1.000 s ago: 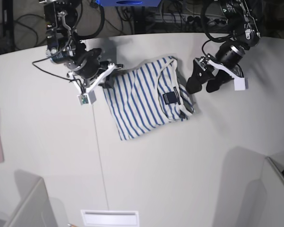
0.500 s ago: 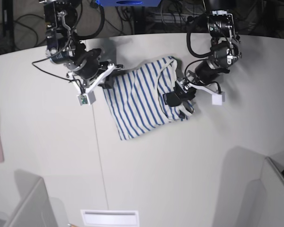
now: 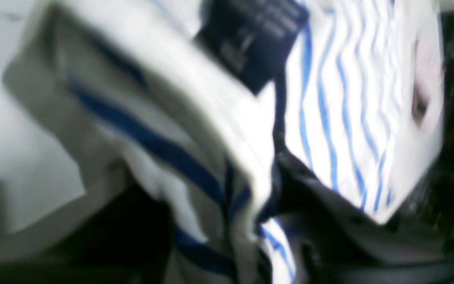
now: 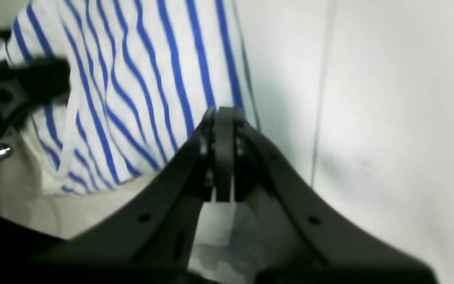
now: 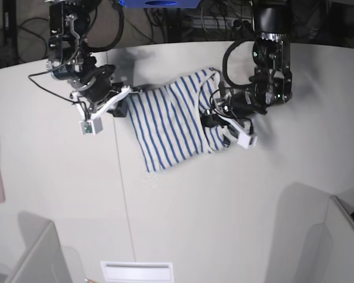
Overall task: Fold the T-shirt properly
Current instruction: 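Grasp the folded shirt with both grippers and square its edges, then press and tuck the shirt's hem edge with the left gripper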
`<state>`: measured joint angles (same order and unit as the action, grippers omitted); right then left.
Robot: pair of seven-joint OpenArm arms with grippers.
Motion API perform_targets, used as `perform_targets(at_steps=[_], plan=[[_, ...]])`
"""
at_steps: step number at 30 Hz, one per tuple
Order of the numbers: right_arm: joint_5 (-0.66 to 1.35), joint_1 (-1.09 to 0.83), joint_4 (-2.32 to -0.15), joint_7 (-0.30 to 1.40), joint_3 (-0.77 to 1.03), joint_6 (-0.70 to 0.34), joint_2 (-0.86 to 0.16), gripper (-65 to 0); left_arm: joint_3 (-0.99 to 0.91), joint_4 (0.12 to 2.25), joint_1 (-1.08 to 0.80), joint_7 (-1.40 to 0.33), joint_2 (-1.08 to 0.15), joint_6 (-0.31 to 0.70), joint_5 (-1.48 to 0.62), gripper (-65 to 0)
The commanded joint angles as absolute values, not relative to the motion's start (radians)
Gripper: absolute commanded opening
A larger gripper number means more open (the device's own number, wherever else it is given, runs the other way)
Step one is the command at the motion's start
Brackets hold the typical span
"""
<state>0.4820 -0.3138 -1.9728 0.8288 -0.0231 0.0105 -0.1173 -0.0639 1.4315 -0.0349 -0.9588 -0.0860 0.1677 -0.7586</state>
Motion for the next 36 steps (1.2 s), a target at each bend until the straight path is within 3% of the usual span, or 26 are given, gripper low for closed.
perform_targets(at_steps=[1, 15, 22, 26, 32, 36], plan=[[0.492, -0.314, -1.992, 0.820, 0.001, 0.005, -0.119, -65.0, -0.024, 1.415, -0.016, -1.029, -0.105, 0.157, -0.697, -65.0], [0.492, -0.417, -1.986, 0.826, 0.397, 0.004, -0.015, -65.0, 0.590, 1.409, 0.263, -1.052, -0.415, 0.162, -0.644, -65.0], [0.492, -0.490, -1.986, 0.819, 0.456, 0.004, 0.058, -65.0, 0.858, 1.409, 0.460, -1.049, -0.444, 0.165, -0.631, -65.0], [0.492, -0.521, -1.986, 0.817, 0.452, 0.004, 0.074, -65.0, 1.006, 1.415, 0.545, -1.036, -0.438, 0.168, -0.512, -65.0], [0.492, -0.562, -1.986, 0.794, 0.449, 0.004, 0.104, -65.0, 1.059, 1.445, 0.555, -0.900, -0.437, 0.352, -0.271, -65.0], [0.492, -0.585, -1.983, 0.753, 0.414, 0.004, 0.105, -65.0, 1.059, 1.449, 0.522, -0.816, -0.424, 0.418, -0.117, -65.0]])
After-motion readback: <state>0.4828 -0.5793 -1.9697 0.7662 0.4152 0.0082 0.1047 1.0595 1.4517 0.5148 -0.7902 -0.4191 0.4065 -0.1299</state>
